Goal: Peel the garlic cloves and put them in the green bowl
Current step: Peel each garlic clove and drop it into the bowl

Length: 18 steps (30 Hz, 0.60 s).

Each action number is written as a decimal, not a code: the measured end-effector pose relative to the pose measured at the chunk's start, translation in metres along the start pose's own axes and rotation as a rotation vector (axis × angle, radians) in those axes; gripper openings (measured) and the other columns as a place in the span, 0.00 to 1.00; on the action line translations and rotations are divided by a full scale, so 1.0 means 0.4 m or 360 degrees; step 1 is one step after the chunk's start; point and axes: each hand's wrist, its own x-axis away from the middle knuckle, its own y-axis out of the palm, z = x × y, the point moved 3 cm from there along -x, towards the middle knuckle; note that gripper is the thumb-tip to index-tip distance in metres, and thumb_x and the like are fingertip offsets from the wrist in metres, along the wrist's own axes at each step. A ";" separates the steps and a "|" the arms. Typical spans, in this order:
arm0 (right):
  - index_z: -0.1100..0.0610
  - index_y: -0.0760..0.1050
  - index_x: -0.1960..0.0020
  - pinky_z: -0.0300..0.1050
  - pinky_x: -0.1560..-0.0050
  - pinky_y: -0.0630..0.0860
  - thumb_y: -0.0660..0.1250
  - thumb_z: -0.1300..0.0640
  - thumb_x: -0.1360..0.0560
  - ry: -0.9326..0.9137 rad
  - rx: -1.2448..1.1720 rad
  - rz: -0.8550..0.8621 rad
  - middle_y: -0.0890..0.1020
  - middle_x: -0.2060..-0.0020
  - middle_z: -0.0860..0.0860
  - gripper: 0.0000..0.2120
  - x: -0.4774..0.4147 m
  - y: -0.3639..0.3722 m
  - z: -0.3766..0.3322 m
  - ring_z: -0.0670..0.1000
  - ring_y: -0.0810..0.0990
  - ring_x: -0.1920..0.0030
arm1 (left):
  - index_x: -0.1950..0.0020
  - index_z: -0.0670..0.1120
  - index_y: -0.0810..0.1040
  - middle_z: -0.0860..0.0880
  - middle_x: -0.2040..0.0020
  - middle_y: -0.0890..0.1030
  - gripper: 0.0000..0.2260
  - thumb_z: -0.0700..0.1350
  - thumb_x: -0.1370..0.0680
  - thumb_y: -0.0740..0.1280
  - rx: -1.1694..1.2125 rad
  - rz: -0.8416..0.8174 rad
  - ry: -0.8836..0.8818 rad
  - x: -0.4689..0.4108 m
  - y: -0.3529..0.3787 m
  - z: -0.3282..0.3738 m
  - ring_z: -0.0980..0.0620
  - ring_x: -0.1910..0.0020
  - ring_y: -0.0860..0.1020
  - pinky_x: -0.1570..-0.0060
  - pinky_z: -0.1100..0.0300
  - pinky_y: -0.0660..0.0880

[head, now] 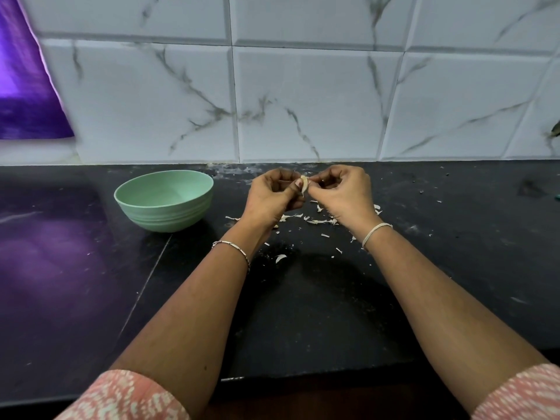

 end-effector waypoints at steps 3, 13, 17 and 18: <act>0.48 0.80 0.66 0.42 0.62 0.78 0.77 0.56 0.32 0.0011 -0.0022 -0.0007 0.84 0.68 0.52 0.07 0.002 0.000 0.000 0.50 0.81 0.66 | 0.55 0.42 0.80 0.45 0.62 0.81 0.03 0.36 0.23 0.69 0.0002 -0.0014 -0.0003 0.001 -0.004 0.002 0.54 0.66 0.80 0.62 0.63 0.80; 0.50 0.79 0.69 0.41 0.62 0.78 0.77 0.58 0.35 0.0131 -0.0054 0.0066 0.83 0.69 0.49 0.09 -0.004 -0.001 0.016 0.44 0.78 0.68 | 0.54 0.45 0.79 0.47 0.60 0.80 0.09 0.32 0.27 0.72 -0.0254 -0.0119 0.0070 0.019 0.013 0.021 0.56 0.67 0.78 0.62 0.65 0.79; 0.52 0.81 0.67 0.45 0.59 0.80 0.76 0.59 0.36 0.0157 -0.0073 0.0051 0.84 0.67 0.50 0.06 -0.003 0.003 0.017 0.46 0.80 0.66 | 0.56 0.45 0.80 0.49 0.62 0.82 0.09 0.32 0.27 0.72 -0.0323 -0.0081 0.0125 0.016 0.010 0.019 0.60 0.67 0.80 0.62 0.66 0.78; 0.52 0.81 0.67 0.45 0.58 0.80 0.76 0.59 0.36 0.0157 -0.0071 0.0052 0.84 0.67 0.49 0.06 -0.003 0.003 0.018 0.46 0.81 0.66 | 0.55 0.45 0.80 0.49 0.62 0.82 0.08 0.32 0.27 0.71 -0.0331 -0.0075 0.0124 0.015 0.009 0.017 0.60 0.67 0.80 0.62 0.67 0.78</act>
